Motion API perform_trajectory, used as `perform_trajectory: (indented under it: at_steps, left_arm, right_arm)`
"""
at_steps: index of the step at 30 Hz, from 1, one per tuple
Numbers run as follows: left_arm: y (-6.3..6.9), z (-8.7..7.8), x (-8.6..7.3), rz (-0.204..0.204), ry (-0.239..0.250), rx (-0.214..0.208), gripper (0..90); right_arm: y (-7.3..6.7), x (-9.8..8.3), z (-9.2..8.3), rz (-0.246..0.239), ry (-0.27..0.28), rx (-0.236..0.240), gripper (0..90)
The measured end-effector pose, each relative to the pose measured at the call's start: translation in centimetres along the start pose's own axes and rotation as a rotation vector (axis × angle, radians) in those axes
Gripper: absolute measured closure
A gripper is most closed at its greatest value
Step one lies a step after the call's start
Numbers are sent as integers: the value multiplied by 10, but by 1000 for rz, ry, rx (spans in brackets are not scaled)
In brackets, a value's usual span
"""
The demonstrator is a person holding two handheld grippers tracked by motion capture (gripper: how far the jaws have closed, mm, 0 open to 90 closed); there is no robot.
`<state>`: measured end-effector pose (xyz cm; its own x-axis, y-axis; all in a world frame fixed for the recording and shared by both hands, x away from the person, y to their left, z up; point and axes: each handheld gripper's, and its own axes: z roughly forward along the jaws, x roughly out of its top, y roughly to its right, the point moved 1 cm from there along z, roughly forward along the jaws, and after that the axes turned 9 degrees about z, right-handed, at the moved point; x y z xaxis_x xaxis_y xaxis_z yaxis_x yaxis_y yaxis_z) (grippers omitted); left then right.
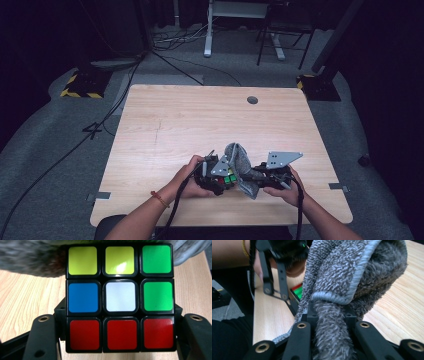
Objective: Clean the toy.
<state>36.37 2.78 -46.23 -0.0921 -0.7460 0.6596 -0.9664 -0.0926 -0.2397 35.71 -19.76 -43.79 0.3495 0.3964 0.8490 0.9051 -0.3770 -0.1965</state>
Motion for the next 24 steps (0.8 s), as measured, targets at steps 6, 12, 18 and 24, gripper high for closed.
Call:
perform_trajectory:
  at_steps: [6,12,18,24]
  left_arm:
    - [1,-1,2,16,-4,12,334]
    - [3,-9,4,31,7,30,335]
    - [0,-17,3,26,25,46,335]
    - [-2,-17,2,13,48,44,335]
  right_arm:
    - [2,2,0,-14,4,-13,757]
    - [12,-9,8,14,-77,-57,758]
    - [7,-14,9,6,-129,-35,758]
    - [2,-11,4,-27,-101,-24,757]
